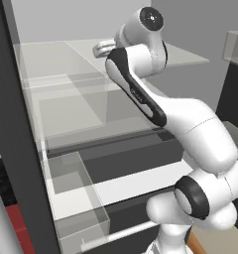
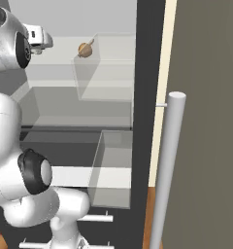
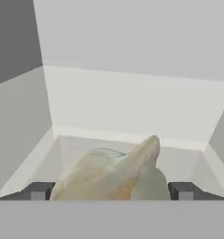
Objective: Retrieve the bottle and the shaker from the cabinet and place them next to the mixing bowl on the counter. Then add garlic from the fridge to the mixing bowl.
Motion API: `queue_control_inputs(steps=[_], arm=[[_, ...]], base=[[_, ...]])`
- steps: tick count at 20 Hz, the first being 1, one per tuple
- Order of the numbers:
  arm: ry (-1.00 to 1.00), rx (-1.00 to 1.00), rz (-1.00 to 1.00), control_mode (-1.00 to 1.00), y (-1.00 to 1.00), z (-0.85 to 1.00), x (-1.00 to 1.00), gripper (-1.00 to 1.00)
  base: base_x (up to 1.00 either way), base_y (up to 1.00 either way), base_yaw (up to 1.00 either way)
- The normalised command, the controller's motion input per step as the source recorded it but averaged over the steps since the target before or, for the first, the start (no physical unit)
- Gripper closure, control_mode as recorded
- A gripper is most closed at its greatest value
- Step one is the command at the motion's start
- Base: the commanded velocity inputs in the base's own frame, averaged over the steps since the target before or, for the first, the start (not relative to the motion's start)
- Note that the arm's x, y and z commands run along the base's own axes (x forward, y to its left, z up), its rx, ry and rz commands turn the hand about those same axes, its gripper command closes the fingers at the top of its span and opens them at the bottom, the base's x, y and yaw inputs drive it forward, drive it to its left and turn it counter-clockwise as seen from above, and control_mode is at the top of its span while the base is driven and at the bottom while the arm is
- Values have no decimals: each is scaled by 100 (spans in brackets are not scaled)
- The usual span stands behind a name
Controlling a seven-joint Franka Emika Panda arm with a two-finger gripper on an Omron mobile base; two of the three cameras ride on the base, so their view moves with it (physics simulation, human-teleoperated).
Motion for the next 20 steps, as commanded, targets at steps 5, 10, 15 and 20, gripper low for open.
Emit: queue_control_inputs(steps=[5,10,15,20], arm=[[-6,3,0,-100,-39,9,-98,100],[0,3,0,-100,-33,19,-100,100],[0,1,0,-100,-32,8,-100,100],[1,0,0,-100,-19,-19,-100,100]], base=[[0,0,0],[0,0,0],[0,0,0],[0,0,0]])
